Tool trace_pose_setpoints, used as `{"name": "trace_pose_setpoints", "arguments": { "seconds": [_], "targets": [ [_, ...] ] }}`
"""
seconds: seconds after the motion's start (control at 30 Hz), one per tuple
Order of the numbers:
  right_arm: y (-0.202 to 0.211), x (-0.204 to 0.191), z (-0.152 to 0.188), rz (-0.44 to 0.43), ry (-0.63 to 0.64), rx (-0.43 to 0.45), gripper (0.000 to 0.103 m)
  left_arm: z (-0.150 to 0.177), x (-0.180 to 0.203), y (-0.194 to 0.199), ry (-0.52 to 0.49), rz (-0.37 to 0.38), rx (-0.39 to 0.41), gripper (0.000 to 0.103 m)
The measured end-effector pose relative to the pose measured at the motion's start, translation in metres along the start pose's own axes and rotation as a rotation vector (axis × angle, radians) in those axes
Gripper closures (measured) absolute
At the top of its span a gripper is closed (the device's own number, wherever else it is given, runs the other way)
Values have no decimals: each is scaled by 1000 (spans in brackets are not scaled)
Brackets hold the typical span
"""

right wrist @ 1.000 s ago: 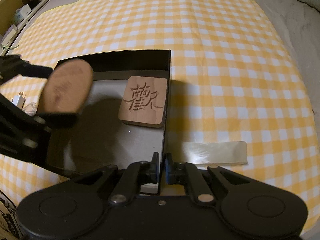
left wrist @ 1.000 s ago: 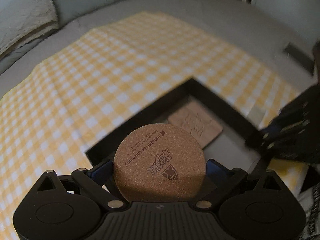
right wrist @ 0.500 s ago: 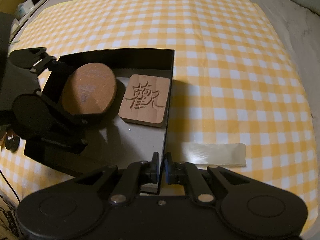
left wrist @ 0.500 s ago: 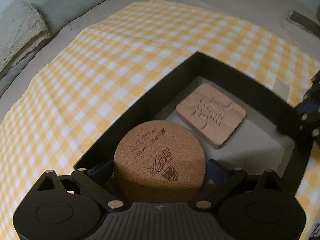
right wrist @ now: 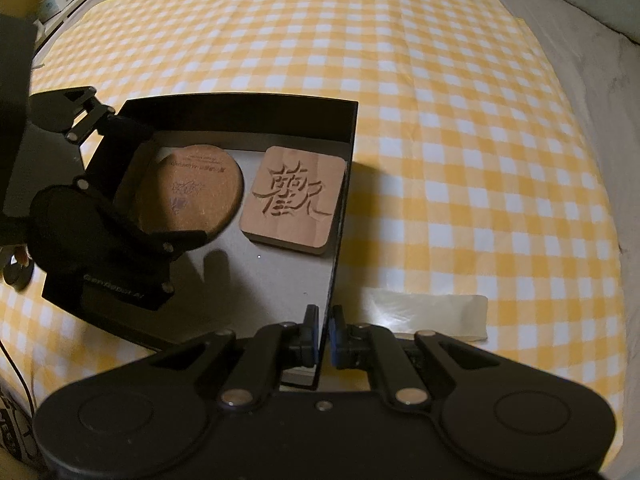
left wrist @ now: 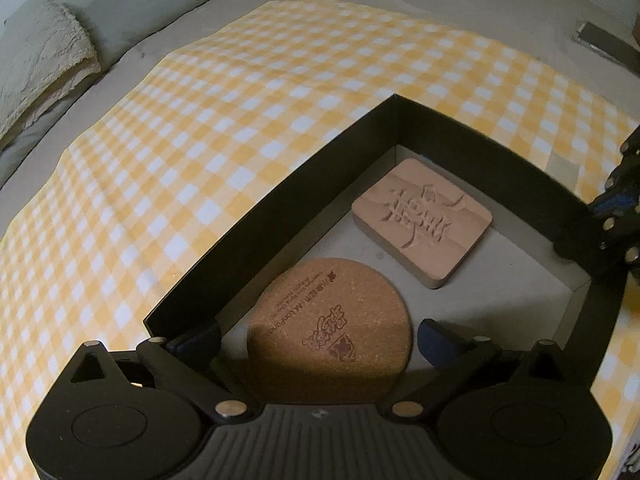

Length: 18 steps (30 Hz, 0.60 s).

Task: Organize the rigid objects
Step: 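Carry the cork coaster into the box beside the tile and release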

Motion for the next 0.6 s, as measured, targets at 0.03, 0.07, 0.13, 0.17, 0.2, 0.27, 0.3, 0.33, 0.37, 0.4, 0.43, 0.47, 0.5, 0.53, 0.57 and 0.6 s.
{"name": "trace_pose_setpoints", "arguments": {
  "seconds": [0.03,0.07,0.13,0.17,0.2,0.27,0.3,0.33,0.37,0.4,0.43,0.47,0.5,0.53,0.57,0.6],
  "targets": [
    [0,1,0,-1,-2,0,97,0,0,1,6,2,3,0],
    [0,1,0,-1,-4,3,97,0,0,3,11,2,4,0],
    [0,3,0,-4,-10,10,97,1,0,5,19,5,5,0],
    [-1,4,0,-9,-18,12,97,1,0,6,22,9,5,0],
    [-1,5,0,-14,-25,13,97,2,0,8,26,13,5,0],
    [-1,6,0,-17,-37,14,97,3,1,12,32,22,7,0],
    [-1,6,0,-18,-46,13,97,3,1,15,36,30,9,0],
    [-1,6,0,-19,-52,11,97,3,1,19,43,39,14,0],
    [-2,7,-1,-18,-51,7,97,4,1,23,50,47,20,0],
    [-3,7,-2,-16,-44,1,97,5,0,27,59,56,27,0],
    [-4,7,-3,-12,-33,-6,97,6,0,33,69,67,35,0],
    [-5,7,-3,-8,-23,-8,97,7,-1,38,77,75,42,0],
    [-4,8,-4,0,-11,-9,97,8,-1,43,85,83,50,0],
    [-5,4,-5,5,-4,-9,97,9,-1,49,92,91,58,0],
    [-6,3,-5,8,-1,-9,97,10,-1,55,98,98,65,0],
    [-7,4,-5,7,0,-10,97,12,-1,62,105,108,74,0]
  ]
}}
Point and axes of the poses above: each gripper's, at about its wrist camera, not at the fingertips, and y roughly against the way its jaws point, x to its right, z to its underside, the point moved 2 cm from there along -y, roughly the way its jaws point, and after that the axes turned 5 degrees about -x, right-handed, at the moved point
